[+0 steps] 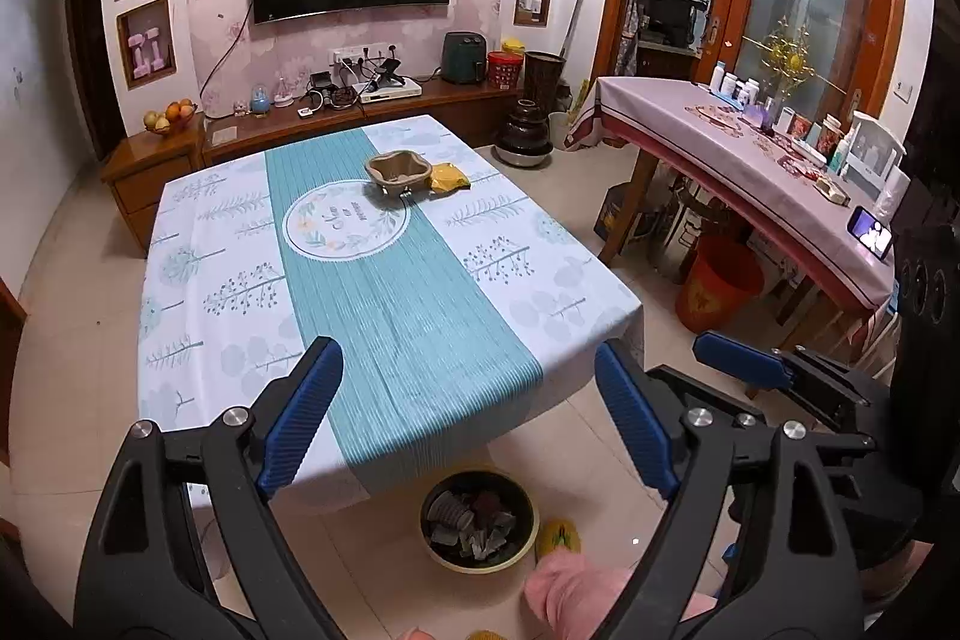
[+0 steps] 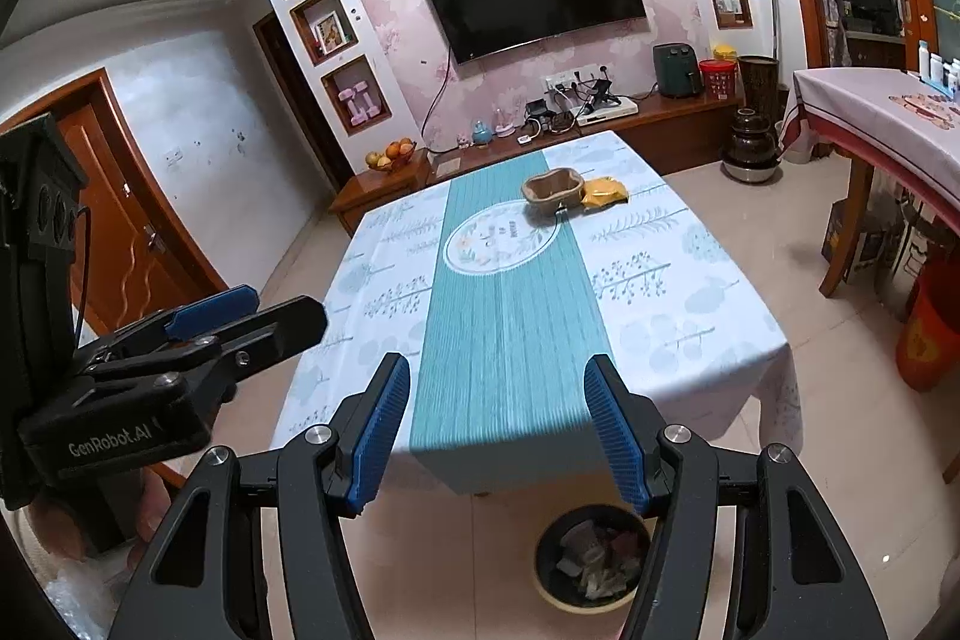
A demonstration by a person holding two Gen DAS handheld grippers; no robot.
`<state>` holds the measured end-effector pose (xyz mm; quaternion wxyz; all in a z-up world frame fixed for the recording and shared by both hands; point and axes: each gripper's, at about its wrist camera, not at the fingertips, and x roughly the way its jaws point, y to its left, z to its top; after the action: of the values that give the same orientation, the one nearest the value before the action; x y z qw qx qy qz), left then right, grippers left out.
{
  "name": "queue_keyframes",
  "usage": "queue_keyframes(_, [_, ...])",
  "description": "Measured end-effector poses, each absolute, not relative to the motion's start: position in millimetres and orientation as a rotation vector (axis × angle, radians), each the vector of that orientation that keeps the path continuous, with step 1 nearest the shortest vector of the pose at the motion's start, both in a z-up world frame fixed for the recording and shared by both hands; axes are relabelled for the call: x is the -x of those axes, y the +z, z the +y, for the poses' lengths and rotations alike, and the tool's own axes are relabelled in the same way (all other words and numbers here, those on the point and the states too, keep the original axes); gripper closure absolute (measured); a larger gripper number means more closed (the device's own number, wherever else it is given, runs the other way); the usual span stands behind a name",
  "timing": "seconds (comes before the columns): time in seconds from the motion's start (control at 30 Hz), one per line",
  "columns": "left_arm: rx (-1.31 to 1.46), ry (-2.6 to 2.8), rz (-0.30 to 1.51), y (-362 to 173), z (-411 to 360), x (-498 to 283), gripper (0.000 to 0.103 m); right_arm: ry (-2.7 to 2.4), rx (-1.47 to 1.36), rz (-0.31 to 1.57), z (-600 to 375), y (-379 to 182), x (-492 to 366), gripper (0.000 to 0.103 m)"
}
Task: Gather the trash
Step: 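Raise both tools back above the table, then grasp the yellow packets with the right gripper while the left grasps the cardboard cup holder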
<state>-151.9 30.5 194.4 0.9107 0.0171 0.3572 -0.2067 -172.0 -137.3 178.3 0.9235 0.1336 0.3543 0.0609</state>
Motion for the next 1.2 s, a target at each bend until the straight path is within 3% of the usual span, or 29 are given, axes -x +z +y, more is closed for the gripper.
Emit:
queue_keyframes(0.37, [-0.013,-0.368,0.746,187,8,71,0.019,0.137,-0.305,0.749,-200,155,62,0.041])
queue_keyframes(0.77, [0.02,-0.271,0.86,153,-63,-119,0.018,0.197,-0.254,0.873,-298,120,-164,0.041])
queue_keyframes(1.2, [0.163,-0.069,1.104,31,-89,-357,0.019,0.291,-0.135,1.018,-332,17,-375,0.042])
